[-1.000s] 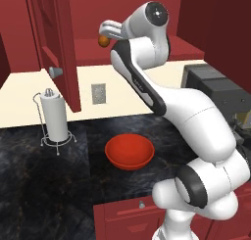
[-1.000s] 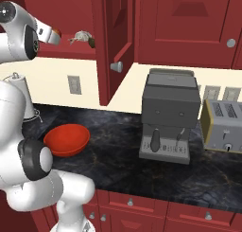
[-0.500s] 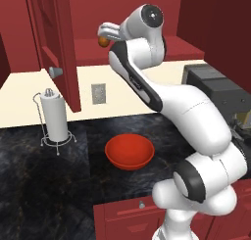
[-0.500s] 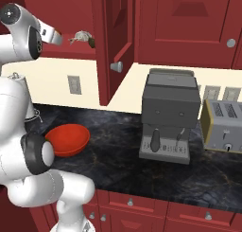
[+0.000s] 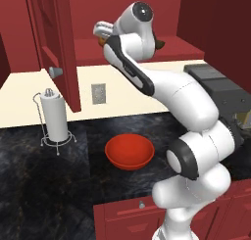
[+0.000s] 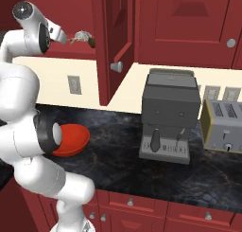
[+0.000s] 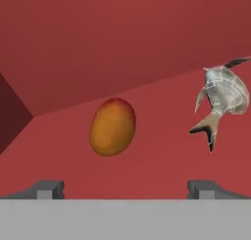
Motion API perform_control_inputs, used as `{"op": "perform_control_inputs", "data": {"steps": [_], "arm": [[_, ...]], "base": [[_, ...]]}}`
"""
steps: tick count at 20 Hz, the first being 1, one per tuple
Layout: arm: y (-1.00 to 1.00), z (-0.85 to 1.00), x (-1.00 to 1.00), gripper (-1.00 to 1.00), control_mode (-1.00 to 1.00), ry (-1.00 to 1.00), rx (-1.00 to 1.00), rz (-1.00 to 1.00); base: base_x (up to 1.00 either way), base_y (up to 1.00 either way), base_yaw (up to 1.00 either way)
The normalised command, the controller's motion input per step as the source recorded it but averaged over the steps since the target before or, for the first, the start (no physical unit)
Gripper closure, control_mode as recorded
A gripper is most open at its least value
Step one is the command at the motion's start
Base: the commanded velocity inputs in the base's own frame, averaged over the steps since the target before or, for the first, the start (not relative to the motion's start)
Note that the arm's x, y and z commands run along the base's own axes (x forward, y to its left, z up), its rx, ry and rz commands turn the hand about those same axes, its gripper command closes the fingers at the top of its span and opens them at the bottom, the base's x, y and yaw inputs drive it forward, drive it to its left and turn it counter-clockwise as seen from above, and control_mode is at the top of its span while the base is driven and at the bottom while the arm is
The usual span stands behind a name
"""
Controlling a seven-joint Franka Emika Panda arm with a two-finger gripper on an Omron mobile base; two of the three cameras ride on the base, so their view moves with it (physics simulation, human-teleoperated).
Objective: Open the cabinet. Pick the kiwi and mango from the cabinet and place them into the bowl. Then close the cabinet.
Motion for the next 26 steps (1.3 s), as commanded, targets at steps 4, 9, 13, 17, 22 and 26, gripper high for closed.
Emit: {"op": "perform_control_inputs", "data": {"steps": [4,9,13,17,22,26], "arm": [[0.10,0.00,0.56,-1.00,-1.00,0.13,0.00,0.00],[0.20,-0.19,0.54,-1.00,-1.00,0.06,0.00,0.01],[0.24,-0.25,0.50,-1.00,-1.00,0.00,0.00,0.01],[0.22,-0.16,0.55,-1.00,-1.00,0.00,0.00,0.00],[0.08,-0.21,0.07,1.00,-1.00,0.00,-0.01,0.01],[0.00,0.00,-0.06,1.00,-1.00,0.00,0.00,0.00]], "base": [[0.00,0.00,0.00],[0.00,0.00,0.00],[0.00,0.00,0.00],[0.00,0.00,0.00],[0.00,0.00,0.00],[0.00,0.00,0.00]]}}
